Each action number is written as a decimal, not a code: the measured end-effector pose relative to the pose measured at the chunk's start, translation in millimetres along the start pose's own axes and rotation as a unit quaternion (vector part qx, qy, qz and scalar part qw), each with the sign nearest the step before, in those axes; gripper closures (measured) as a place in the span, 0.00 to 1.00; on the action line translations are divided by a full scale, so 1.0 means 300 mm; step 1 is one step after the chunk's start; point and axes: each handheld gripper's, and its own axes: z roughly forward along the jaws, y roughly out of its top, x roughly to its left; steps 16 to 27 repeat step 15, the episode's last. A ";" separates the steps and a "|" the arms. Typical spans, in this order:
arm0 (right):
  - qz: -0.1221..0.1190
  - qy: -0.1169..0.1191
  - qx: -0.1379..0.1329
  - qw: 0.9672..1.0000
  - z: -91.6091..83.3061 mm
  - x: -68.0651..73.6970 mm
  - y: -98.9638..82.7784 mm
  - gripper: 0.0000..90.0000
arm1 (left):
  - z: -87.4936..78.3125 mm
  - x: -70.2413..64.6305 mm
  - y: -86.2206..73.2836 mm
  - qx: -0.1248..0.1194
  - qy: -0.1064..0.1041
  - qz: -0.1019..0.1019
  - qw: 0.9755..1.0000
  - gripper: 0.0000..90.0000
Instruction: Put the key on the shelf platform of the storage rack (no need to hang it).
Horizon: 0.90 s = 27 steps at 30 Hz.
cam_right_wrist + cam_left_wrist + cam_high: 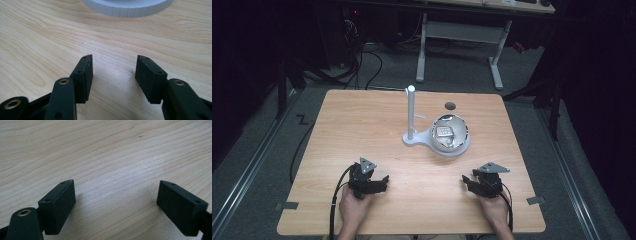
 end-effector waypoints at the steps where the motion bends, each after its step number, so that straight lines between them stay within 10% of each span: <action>1: -0.006 -0.003 -0.001 1.000 0.002 0.000 -0.001 0.53 | 0.000 0.000 0.000 0.000 0.000 0.000 1.000 0.18; 27: -0.018 -0.010 -0.003 1.000 0.011 0.007 -0.001 0.47 | -0.001 0.000 -0.001 0.000 0.000 0.000 1.000 0.18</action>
